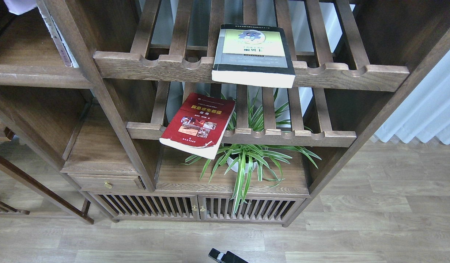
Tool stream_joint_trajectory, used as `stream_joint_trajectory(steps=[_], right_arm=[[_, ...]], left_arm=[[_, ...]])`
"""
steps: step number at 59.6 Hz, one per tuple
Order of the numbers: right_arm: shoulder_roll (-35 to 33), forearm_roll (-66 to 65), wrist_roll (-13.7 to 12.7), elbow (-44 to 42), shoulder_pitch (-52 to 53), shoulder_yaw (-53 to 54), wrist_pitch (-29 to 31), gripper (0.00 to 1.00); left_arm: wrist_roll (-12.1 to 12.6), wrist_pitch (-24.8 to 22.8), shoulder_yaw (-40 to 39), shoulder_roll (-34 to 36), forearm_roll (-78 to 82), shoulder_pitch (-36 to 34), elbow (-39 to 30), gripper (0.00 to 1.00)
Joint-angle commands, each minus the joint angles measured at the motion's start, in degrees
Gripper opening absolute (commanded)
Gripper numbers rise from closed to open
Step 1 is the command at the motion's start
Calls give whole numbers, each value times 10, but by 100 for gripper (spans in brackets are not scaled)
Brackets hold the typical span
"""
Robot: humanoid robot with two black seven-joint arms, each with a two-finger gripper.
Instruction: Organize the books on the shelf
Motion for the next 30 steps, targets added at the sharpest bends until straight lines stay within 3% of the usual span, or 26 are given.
stream_joint_trajectory(steps=[1, 4, 6, 7, 14, 30], right_arm=[[0, 0, 0, 0, 0, 1, 0, 99], [0, 1, 1, 0, 0, 2, 0, 99], [0, 2, 5, 0, 0, 2, 0, 99], [0, 3, 15, -1, 2, 3, 0, 99], [0, 3, 26, -2, 6, 3, 0, 99], [0, 8, 34, -2, 7, 4, 0, 99]], left_arm=[[1, 0, 1, -7, -20, 9, -2, 35], [1, 0, 0, -6, -28, 10, -4, 46], [1, 0, -1, -4, -31, 11, -4, 58], [-1, 0, -7, -2, -35, 18, -5, 70], [-2, 0, -14, 6, -47, 30, -9, 75], [-10, 0, -57, 29, -90, 70, -56, 75]])
